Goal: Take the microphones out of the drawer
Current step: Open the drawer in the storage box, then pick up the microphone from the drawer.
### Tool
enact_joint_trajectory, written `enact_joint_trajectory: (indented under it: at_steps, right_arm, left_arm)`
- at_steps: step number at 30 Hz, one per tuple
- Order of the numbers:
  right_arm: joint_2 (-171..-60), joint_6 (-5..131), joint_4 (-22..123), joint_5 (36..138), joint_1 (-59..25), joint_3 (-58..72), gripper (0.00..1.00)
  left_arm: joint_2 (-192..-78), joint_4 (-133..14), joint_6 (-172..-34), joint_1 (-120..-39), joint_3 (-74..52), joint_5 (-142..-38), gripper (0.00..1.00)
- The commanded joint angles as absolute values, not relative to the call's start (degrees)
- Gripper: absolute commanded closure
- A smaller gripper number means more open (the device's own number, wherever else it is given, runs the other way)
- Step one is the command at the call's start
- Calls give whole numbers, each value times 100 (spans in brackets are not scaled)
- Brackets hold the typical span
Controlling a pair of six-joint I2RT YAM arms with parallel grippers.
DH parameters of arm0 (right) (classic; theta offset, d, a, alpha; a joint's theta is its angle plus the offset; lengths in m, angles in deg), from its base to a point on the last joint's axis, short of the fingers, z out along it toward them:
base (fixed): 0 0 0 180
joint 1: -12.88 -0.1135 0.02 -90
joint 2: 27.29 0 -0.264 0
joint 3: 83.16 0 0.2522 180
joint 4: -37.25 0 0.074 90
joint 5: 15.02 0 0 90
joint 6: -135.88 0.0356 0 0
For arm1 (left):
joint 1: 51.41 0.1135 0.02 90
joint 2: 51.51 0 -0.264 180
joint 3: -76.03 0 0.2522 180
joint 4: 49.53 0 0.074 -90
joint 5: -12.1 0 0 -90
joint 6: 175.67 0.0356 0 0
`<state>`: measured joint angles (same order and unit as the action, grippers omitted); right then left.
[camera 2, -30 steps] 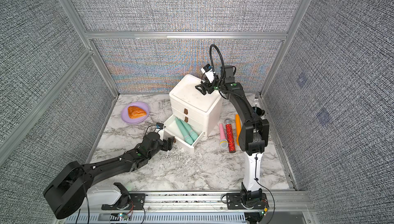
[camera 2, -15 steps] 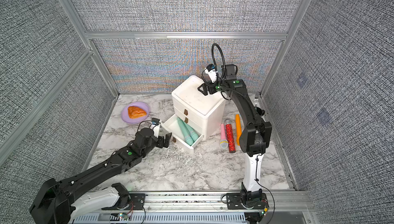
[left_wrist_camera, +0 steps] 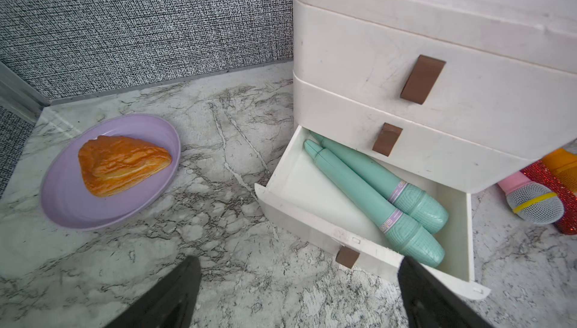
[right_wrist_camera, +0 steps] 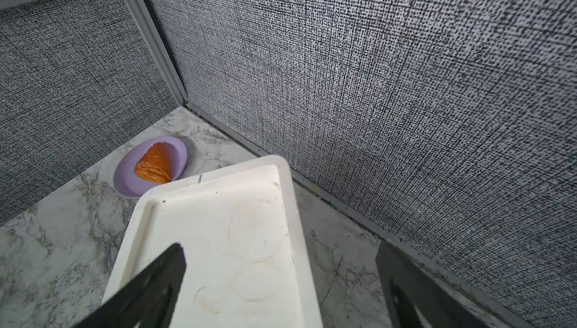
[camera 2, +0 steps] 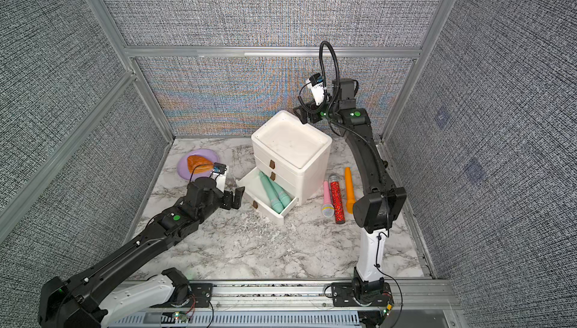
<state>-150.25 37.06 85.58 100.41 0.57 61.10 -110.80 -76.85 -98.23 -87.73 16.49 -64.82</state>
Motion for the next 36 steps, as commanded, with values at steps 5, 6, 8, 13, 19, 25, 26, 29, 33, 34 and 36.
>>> enact_joint_trajectory:
  at_steps: [5, 6, 8, 13, 19, 25, 26, 29, 33, 34, 36]
  right_arm:
    - [-14390, 3536, 8560, 10252, -202, 5256, 2]
    - [-14281, 3538, 8534, 10186, -272, 5106, 2]
    - [-14065, 3539, 8493, 10001, -427, 4800, 2]
    - [-13453, 3725, 8044, 9531, -989, 3718, 2]
    - [-12995, 3904, 7710, 9458, -1642, 2740, 2]
    - [-13036, 3961, 7815, 9345, -2231, 2436, 2]
    - [-13070, 3981, 7814, 9199, -2315, 2398, 2]
    - [-13284, 3961, 8031, 9002, -2597, 2434, 2]
    - [-13738, 3974, 8344, 9100, -2836, 2708, 2]
    - [-13879, 3969, 8418, 9168, -2879, 2805, 2]
    - [-14154, 3981, 8581, 9174, -2956, 2990, 2]
  left_arm:
    - [-10940, -8241, -9884, -8354, 1320, -7253, 0]
    - [-10891, -8245, -9846, -8301, 1293, -7322, 0]
    - [-10793, -8278, -9729, -8251, 1238, -7327, 0]
    - [-10627, -8716, -9505, -8021, 786, -7593, 0]
    - [-10580, -9038, -9200, -7489, 370, -8560, 0]
    - [-10655, -9716, -8416, -7299, -66, -9388, 0]
    - [-10639, -9834, -8294, -7293, -118, -9531, 0]
    - [-10608, -10087, -8031, -7279, -235, -9870, 0]
    - [-10697, -10383, -7891, -7277, -448, -9920, 0]
    - [-10673, -10357, -7896, -7277, -445, -9991, 0]
    - [-10579, -10283, -7879, -7258, -401, -10176, 0]
